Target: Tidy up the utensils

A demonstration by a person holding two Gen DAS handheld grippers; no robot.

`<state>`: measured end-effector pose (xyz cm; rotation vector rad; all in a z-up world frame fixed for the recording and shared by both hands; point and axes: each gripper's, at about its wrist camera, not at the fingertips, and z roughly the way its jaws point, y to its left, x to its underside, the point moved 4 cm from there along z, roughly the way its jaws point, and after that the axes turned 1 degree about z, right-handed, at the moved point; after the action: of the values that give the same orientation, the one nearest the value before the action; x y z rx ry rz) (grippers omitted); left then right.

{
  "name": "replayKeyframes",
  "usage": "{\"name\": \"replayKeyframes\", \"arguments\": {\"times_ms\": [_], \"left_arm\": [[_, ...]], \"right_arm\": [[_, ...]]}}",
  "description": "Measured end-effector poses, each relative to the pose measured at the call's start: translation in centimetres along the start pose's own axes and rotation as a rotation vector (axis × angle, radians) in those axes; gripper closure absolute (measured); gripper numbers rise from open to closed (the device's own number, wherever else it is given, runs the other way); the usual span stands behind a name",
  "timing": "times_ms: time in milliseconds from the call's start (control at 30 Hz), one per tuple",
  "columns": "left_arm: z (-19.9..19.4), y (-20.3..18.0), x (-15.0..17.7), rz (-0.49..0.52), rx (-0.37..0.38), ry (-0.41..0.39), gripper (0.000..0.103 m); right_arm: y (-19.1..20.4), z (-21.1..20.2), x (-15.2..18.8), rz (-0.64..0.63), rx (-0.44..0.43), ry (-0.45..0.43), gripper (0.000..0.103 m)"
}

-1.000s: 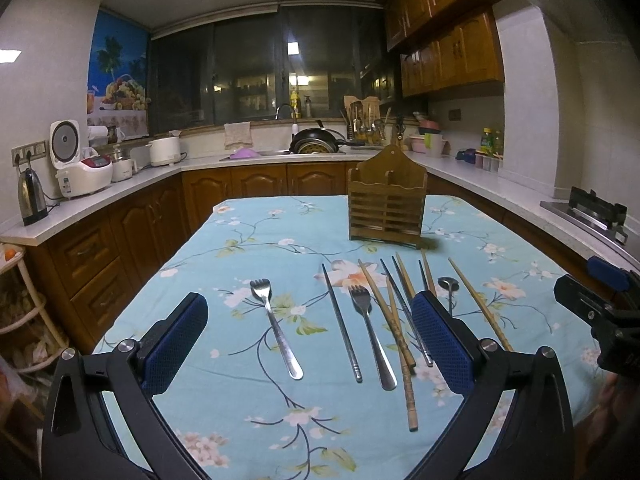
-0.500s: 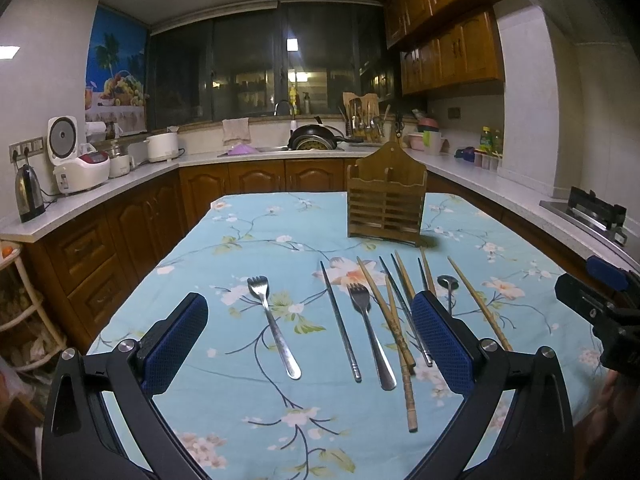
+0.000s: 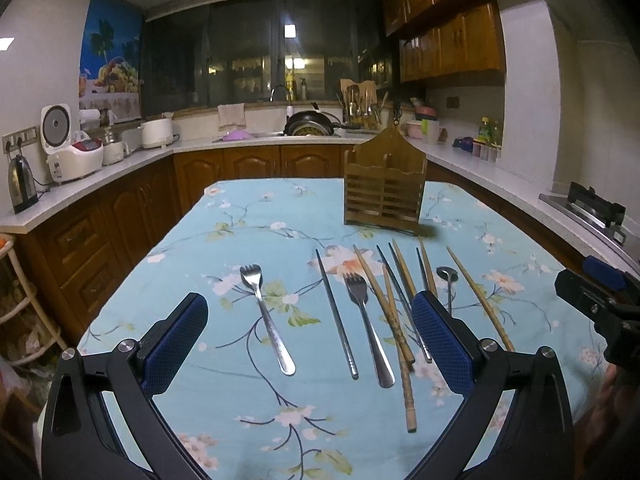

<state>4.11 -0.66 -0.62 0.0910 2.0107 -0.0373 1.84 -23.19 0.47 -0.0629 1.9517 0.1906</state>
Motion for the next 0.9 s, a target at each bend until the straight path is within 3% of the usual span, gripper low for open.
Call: {"name": "replayKeyframes", "arguments": {"times_ms": [400,733,900], "left_arm": [[3.2,-0.2,-0.8,-0.007,0.054,0.105,0.000],[6.7,-0.8,-1.7,-0.028,0.109,0.207,0.010],[9.3,-1.3,-1.8,-0.023,0.144,0.300,0.029]], "right_arm": [[-2.0,2.7,-0.4,0.105,-0.032,0.104,0.001],[-3.8,5.5,-1.1,0.180,-0.051,0.198,0.021],[-4.2,7.3,-1.1,0.209,-0.065,0.251,0.037]]}}
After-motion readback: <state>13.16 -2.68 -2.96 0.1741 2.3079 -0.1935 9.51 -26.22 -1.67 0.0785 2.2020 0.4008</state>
